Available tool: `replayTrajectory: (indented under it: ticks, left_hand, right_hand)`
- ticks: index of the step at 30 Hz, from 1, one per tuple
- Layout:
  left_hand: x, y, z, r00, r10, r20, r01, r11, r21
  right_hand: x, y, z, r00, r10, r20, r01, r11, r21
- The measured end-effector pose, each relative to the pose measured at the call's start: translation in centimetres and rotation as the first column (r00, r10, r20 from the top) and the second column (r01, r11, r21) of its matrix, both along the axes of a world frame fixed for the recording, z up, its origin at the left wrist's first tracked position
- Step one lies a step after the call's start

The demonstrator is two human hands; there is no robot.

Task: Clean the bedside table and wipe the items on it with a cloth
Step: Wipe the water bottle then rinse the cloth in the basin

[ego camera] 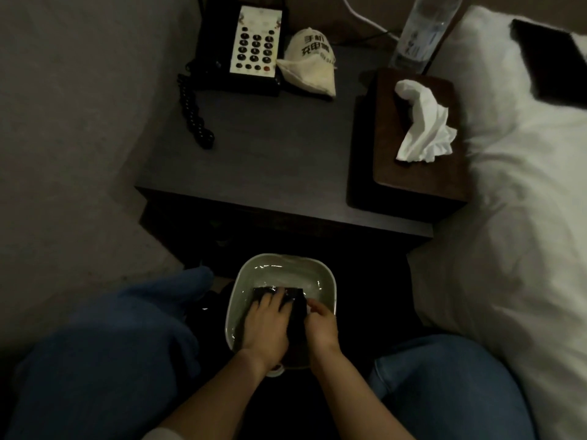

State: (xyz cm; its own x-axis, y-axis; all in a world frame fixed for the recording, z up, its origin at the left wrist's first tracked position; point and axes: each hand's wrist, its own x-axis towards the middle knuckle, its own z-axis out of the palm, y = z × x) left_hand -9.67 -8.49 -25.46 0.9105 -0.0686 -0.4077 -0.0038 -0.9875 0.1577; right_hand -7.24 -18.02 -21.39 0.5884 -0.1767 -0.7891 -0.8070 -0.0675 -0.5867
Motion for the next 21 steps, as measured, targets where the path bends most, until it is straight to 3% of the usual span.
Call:
replayTrajectory:
  ticks: [2,3,6,11,13,15,21]
  left_hand:
    - [0.4,0.1,0.4,0.952,0.297,0.075,-0.292,0.954,-0.064]
    - [0.7,0.3,0.6,0.903,0.428,0.031,-0.425,0.902,-0.075]
    - [1.5,1.3,-0.2,0.683,0.675,-0.277,-0.725,0.67,-0.156]
    - [1.8,1.8,-0.8,0.288,0.793,-0.537,-0.947,0.152,-0.284]
    - [1.9,1.8,-0.4,0.191,0.755,-0.627,-0.957,0.003,-0.289]
    - [2.3,1.7,0.5,0.233,0.741,-0.63,-0.94,0.005,-0.342]
    - [3.8,1.2,6.2,0.489,0.678,-0.549,-0.814,0.129,-0.566]
  right_hand:
    - [-0.1,0.2,0.0,0.999,0.011,-0.034,-0.012,1.0,-0.008]
    - [-0.1,0.3,0.0,0.998,0.028,-0.055,-0.027,1.0,0.012]
    - [-0.6,0.7,0.4,0.989,0.065,-0.134,-0.051,0.993,0.103]
    - [-0.8,0.7,0.8,0.982,0.064,-0.18,-0.034,0.986,0.162]
    - [-0.8,0.7,1.1,0.979,0.059,-0.193,-0.024,0.984,0.179]
    - [-0.8,0.7,1.3,0.98,0.046,-0.192,-0.01,0.983,0.185]
    - [0.2,0.6,1.8,0.992,-0.085,-0.095,0.097,0.986,0.136]
